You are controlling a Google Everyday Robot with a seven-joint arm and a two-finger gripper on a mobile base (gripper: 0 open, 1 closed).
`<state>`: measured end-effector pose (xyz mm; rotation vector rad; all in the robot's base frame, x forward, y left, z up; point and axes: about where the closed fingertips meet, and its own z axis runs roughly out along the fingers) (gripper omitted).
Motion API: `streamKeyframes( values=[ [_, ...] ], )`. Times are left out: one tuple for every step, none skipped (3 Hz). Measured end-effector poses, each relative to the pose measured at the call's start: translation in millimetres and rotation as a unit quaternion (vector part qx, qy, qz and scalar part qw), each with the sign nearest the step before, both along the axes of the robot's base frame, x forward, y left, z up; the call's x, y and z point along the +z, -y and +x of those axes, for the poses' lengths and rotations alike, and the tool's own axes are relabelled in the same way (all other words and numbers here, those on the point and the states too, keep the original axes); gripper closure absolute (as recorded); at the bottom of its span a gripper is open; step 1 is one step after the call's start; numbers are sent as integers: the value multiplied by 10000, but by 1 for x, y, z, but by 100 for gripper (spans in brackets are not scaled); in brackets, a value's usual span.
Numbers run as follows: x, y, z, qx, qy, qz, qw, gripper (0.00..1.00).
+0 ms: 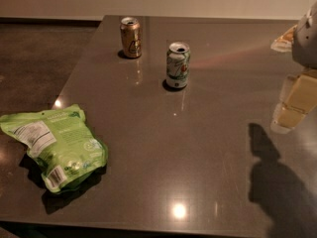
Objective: Move 7up can near green rice chip bag
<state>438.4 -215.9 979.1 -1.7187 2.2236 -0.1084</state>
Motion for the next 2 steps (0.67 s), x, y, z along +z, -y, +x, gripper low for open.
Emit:
streamKeyframes(
  values=[
    [1,-1,1,-8,16,8,10000,0],
    [0,-9,18,-164,137,193,9996,0]
  ],
)
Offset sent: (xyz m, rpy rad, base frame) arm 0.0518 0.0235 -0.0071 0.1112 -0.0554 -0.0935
